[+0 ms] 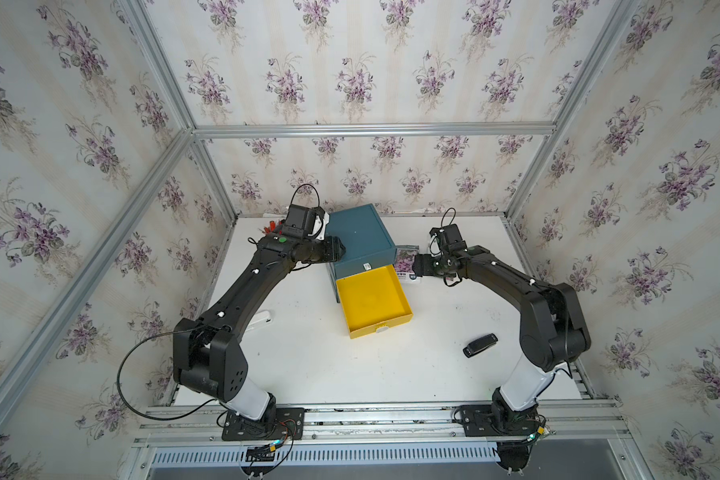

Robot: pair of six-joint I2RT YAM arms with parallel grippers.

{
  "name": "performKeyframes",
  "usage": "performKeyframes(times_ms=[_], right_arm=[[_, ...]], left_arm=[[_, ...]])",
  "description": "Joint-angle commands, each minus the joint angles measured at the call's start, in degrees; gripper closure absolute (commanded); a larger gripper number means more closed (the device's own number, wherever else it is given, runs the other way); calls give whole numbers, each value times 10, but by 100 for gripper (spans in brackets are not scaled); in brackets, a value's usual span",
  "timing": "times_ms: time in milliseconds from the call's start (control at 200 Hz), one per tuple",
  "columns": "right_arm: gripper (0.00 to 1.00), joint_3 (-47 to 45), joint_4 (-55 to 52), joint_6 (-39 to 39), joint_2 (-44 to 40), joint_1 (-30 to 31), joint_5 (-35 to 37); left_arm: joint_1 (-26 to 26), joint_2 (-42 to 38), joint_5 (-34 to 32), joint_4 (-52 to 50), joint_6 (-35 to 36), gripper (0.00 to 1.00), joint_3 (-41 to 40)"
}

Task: Take the seed bags out of the drawer
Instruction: Place the seed packet at the center of the board, then close the drawer in the storage box.

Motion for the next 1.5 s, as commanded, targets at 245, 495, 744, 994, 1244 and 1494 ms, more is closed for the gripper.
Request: performKeyframes(times_ms=[245, 495, 744, 994, 1244, 1494], right_arm=[[8, -104, -23, 42, -189, 35, -49], [9, -144, -51, 80, -289, 99, -42], [13, -184, -46, 142, -351, 212, -3], [19, -231, -15, 186, -397, 300, 47], [31, -289, 42, 242, -397, 384, 105], [35, -343, 128, 273, -370, 456, 178]], left_arm=[[-3, 11, -22, -117, 34, 39, -10], [-3, 12, -19, -116, 35, 39, -8], [-3, 11, -17, -116, 35, 39, -9], [-3, 11, -17, -115, 34, 39, -9], [-3, 11, -16, -114, 34, 39, -12], [-2, 10, -15, -115, 34, 39, -11]])
